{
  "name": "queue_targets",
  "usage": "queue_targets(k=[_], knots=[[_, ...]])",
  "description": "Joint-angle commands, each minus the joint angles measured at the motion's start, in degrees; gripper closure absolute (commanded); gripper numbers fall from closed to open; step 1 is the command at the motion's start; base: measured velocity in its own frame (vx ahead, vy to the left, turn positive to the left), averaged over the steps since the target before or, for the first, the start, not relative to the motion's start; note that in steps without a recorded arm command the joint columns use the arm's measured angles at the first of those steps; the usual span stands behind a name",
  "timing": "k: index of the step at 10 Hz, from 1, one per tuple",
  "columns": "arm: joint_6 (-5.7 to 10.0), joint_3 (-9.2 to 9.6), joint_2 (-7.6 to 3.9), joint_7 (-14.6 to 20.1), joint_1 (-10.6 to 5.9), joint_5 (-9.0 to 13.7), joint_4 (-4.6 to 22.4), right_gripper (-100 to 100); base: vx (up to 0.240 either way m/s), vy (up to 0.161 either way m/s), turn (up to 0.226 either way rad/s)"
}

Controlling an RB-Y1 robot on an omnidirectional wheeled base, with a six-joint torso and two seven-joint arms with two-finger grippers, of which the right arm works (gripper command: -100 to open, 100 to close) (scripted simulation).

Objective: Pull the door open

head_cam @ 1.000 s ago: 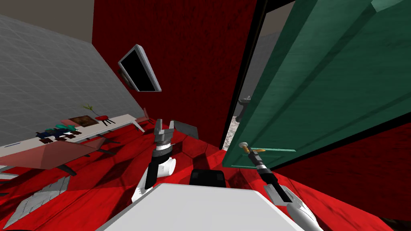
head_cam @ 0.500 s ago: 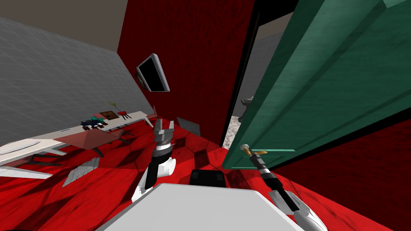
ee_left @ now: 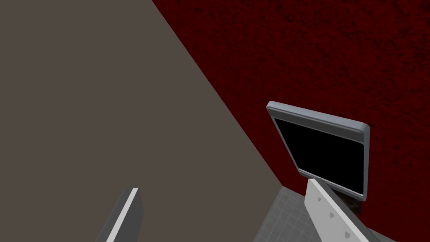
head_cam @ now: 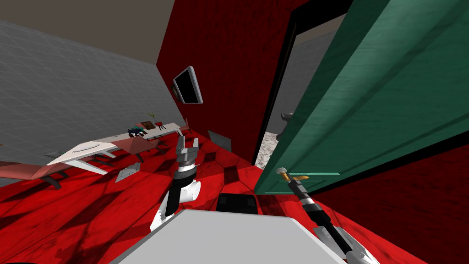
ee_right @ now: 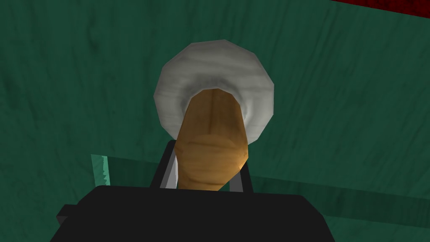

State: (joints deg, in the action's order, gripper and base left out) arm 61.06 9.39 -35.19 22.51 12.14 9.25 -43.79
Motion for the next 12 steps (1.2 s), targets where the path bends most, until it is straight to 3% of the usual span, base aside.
queue_targets(k=[1, 2, 3, 12], knots=[[1.34, 0.07, -0.86, 0.3, 0.67, 0.2, 0.3, 100, -0.237, -0.063, 0.162], [2.12, 0.24, -1.16, 0.6, 0.96, 0.2, 0.7, 100, -0.250, -0.047, 0.112], [1.36, 0.31, -0.85, 0.5, 0.76, 0.1, 0.1, 100, -0.113, -0.025, 0.020], [7.77, 1.70, -2.46, 1.5, 2.64, 1.0, 3.9, 100, -0.195, -0.082, 0.184]])
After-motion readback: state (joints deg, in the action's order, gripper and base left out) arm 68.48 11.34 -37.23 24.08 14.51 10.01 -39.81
